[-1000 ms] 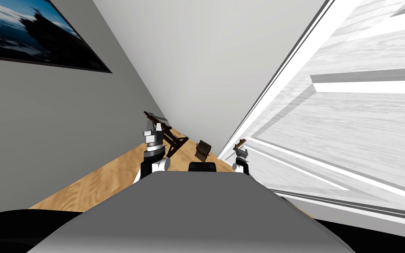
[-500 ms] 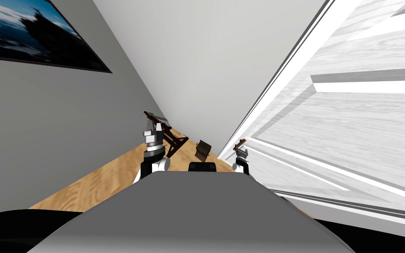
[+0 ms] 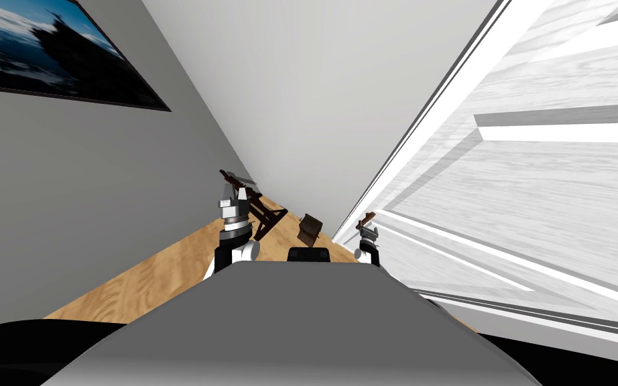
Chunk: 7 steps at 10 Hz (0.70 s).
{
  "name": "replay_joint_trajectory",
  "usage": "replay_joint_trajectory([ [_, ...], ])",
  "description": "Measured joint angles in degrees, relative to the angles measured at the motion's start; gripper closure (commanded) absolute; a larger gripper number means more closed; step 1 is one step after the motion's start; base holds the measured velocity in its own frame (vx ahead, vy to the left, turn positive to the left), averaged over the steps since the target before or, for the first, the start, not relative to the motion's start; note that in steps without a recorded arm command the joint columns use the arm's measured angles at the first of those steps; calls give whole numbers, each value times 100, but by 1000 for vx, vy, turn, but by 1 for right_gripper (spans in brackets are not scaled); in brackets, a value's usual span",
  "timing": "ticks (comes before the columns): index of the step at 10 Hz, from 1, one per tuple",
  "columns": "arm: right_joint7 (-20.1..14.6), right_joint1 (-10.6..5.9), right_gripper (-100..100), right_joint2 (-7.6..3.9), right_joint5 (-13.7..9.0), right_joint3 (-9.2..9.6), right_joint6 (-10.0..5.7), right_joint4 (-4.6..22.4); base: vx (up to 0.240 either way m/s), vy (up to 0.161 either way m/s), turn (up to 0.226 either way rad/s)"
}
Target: Pull the door open
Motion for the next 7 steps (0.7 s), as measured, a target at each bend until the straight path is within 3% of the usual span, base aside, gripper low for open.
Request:
replay_joint_trajectory([
  [7, -2, -14, -100, 5, 2, -1, -7, 22, 0, 0, 1],
])
